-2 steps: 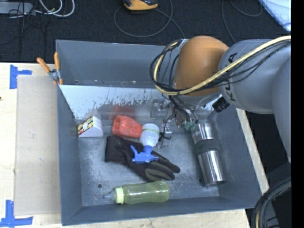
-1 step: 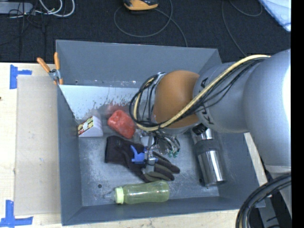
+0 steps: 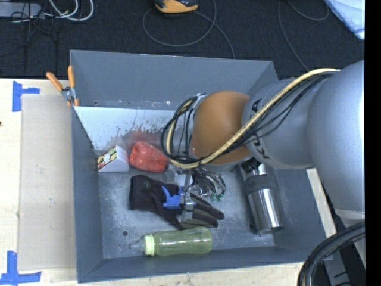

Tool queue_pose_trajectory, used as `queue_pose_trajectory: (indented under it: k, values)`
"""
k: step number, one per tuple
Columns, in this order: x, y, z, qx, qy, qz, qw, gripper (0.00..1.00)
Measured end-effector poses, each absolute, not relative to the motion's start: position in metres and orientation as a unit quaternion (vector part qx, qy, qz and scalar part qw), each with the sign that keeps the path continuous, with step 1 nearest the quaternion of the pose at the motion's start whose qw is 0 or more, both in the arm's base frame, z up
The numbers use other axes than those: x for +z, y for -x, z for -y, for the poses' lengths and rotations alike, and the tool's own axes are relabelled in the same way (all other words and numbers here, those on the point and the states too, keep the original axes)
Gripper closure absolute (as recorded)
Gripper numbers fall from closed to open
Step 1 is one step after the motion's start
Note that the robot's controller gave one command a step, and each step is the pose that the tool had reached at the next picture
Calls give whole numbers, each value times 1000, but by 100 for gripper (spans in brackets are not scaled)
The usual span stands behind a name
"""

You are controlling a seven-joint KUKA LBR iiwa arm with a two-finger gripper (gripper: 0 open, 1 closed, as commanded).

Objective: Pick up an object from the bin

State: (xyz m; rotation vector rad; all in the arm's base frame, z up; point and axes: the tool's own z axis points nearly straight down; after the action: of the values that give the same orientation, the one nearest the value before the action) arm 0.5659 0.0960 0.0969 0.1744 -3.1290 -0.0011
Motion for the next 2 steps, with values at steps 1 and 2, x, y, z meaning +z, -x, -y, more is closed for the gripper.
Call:
queue_pose_trajectory:
  k: [1, 2]
  values:
    - [107, -569, -106, -1, -31, 1000, 2, 0]
    - [78, -552, -157, 0, -115, 993, 4, 0]
